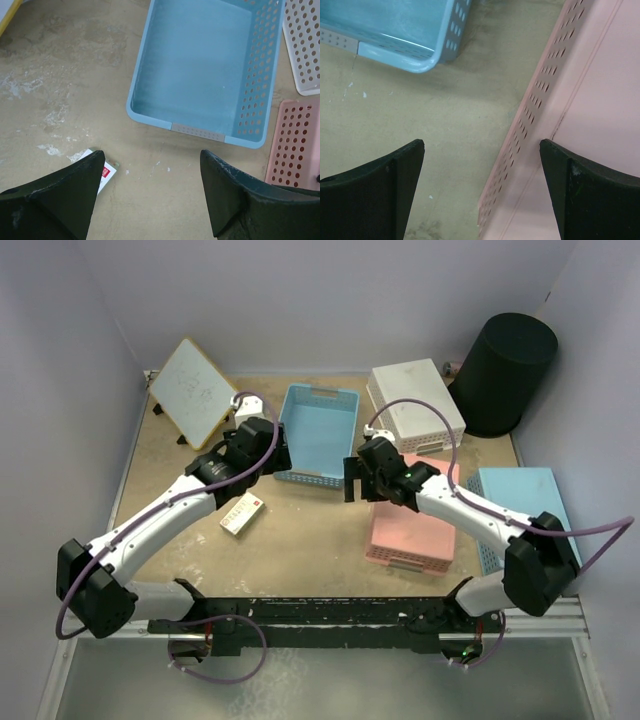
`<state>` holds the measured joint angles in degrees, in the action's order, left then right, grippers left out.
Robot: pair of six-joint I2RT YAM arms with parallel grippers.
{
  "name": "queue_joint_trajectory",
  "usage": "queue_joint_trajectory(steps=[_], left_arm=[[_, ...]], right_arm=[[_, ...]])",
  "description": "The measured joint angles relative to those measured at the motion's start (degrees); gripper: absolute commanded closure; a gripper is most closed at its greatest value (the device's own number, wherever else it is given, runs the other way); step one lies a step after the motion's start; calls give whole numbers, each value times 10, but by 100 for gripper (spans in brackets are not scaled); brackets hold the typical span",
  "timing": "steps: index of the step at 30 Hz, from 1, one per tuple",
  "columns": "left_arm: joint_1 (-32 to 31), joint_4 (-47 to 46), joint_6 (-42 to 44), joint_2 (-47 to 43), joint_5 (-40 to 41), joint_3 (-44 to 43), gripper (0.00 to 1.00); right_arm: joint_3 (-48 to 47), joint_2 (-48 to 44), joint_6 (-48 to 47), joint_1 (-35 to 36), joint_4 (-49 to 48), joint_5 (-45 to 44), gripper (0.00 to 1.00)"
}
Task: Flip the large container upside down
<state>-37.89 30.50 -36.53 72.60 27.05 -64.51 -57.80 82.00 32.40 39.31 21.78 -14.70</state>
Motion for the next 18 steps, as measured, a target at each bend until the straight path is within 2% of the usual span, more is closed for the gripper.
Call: queue_joint_trajectory(steps=[4,9,13,18], left_arm=[[0,-4,5,21,-7,-6,26],[0,-16,8,21,-12,-6,26],[0,-19,8,21,-12,-6,26],[0,-20,12,19,-5,-6,26]], right_arm=[[19,-41,0,0,3,14,0],[48,-95,-1,2,-59,68,0],[37,-36,-2,4,-86,83,0],[31,47,10,5,-52,51,0]])
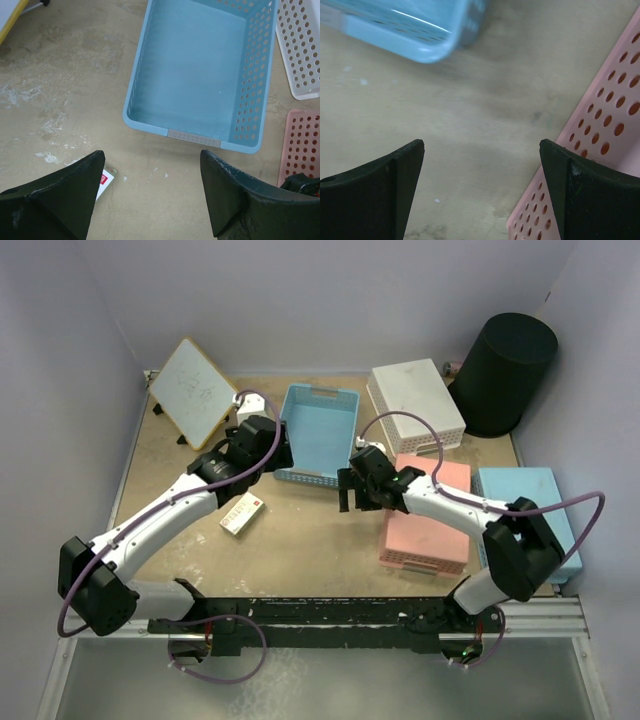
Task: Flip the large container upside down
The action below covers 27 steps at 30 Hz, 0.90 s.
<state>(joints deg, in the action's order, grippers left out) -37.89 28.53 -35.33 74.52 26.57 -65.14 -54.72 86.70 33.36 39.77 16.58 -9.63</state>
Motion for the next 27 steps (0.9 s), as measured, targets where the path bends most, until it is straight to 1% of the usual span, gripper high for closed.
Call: queue_joint_trajectory(steps=[4,7,9,12,15,18,22,25,27], left_arm=[[0,-9,9,-6,10,1,26],[0,-22,21,-2,4,0,26],[0,-24,29,23,-9,-16,27],[-3,-35,37,94,-25,-57,29],[-13,-43,45,168,-33,-100,30],[-33,-40,48,249,-37,-164,30],[-66,-36,53,356,-39,-270,32],[-81,-32,61,420,-43,-335,38],[-84,-28,65,455,-43,-370,46]], right_arm=[[0,-10,9,-3,53,-54,0],[0,-48,12,-5,76,-75,0],[0,-86,9,-5,79,-76,0],[0,-155,7,-5,78,-76,0],[-1,-233,4,-5,77,-103,0],[-10,-297,-2,-5,90,-159,0],[-24,-340,-6,-6,115,-220,0],[-25,-355,-5,-7,138,-243,0],[-25,-360,-3,-7,151,-251,0]])
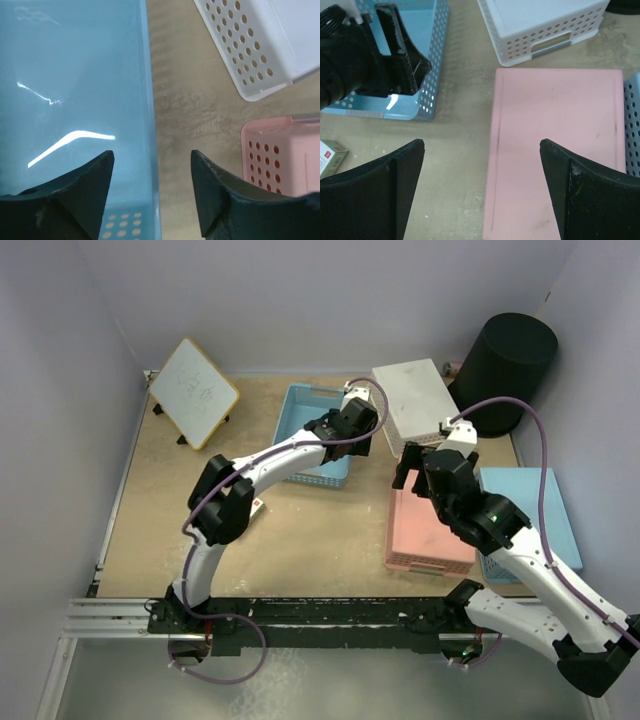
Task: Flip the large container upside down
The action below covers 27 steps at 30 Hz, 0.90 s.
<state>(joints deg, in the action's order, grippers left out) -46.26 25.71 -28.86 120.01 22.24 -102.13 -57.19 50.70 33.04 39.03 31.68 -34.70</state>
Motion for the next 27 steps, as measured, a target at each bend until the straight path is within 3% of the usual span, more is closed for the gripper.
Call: queue_joint_trajectory(steps=[3,8,13,21,27], left_arm=[[3,11,6,53,0,-49,60],[6,29,15,87,-7,-63,68],[10,31,16,87,-14,-63,100],[14,45,21,69,-43,-63,100],[59,-33,-48,-70,-215,22,100]], right_arm=[[0,-4,5,0,16,-5,0],[3,-9,11,0,31,-6,0],[3,-9,11,0,32,-6,0],[4,-8,11,0,32,-6,0],[6,-9,11,0,31,-7,0]])
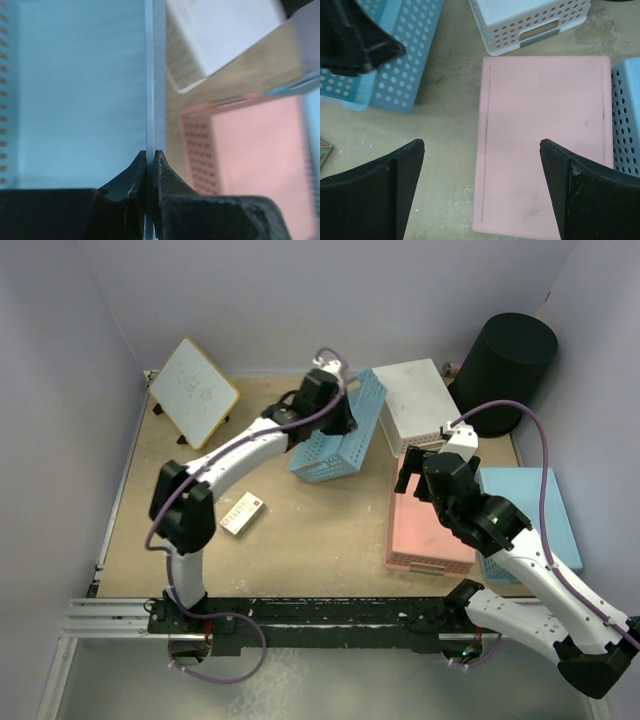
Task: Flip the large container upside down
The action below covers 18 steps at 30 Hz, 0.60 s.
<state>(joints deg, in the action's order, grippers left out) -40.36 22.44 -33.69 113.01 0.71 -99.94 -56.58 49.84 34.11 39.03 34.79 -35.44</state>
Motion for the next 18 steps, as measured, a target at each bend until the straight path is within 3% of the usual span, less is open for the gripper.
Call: queue_joint_trajectory(steps=[5,9,14,18], left_arm=[[55,-148,-119,-118,-125,93,100],[79,-316,-227,-156,-195,186,100],[117,-507,-396,-128,-272,298,100],[130,-608,-487,-92,-290,344,100]], right_arm=[[7,0,0,0,-6,-1,0],[8,3,0,0,-9,0,0],[8,4,0,0,-12,0,0],[8,4,0,0,-12,0,0]])
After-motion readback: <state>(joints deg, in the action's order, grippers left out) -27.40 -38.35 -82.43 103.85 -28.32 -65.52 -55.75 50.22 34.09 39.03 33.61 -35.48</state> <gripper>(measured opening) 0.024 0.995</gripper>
